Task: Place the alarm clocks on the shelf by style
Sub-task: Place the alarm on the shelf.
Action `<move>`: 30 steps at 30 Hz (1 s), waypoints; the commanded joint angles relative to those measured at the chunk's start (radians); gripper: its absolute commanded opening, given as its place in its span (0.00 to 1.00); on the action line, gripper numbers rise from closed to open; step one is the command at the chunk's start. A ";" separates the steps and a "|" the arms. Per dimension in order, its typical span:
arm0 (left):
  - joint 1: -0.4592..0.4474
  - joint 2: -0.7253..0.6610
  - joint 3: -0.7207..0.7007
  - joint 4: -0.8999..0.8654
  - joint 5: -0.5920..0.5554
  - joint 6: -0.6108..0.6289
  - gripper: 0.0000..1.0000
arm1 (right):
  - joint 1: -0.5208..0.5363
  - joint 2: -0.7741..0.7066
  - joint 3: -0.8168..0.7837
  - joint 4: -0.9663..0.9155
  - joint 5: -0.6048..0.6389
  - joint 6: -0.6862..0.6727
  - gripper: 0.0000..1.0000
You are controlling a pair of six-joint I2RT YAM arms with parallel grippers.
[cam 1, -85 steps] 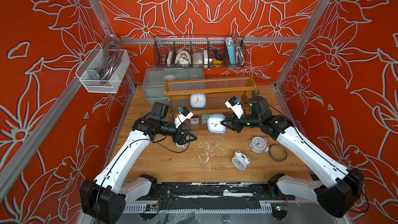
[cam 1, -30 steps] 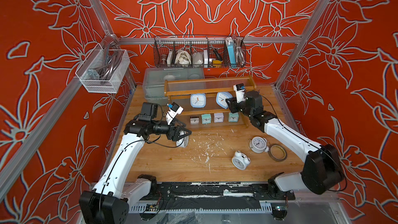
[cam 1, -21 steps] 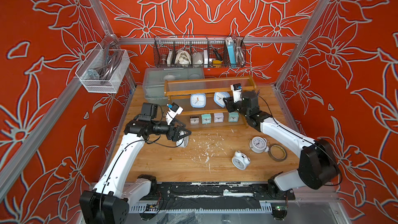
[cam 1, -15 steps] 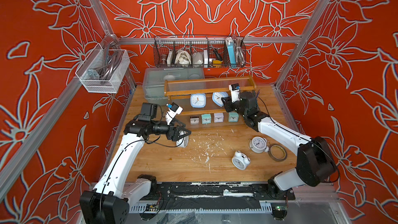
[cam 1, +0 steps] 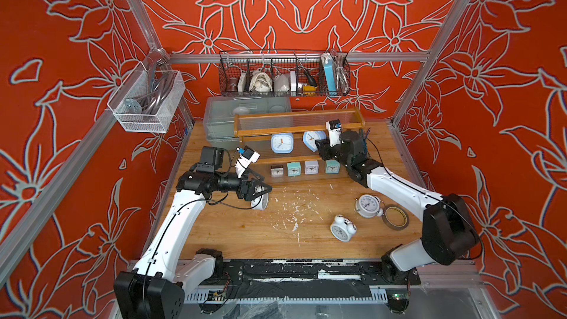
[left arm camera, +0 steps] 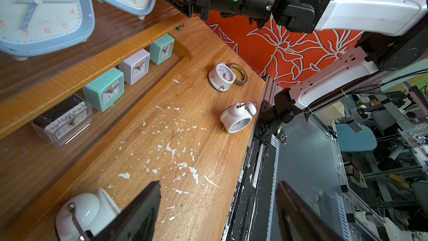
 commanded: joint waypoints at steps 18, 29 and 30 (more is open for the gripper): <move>0.020 -0.017 -0.010 0.006 0.037 0.001 0.79 | 0.007 -0.034 0.004 -0.061 0.053 -0.019 0.41; 0.023 -0.018 -0.012 0.008 0.042 0.001 0.79 | 0.001 -0.054 -0.013 -0.073 0.071 -0.049 0.34; 0.023 -0.019 -0.012 0.008 0.042 0.001 0.79 | -0.001 -0.054 -0.013 -0.073 0.071 -0.051 0.34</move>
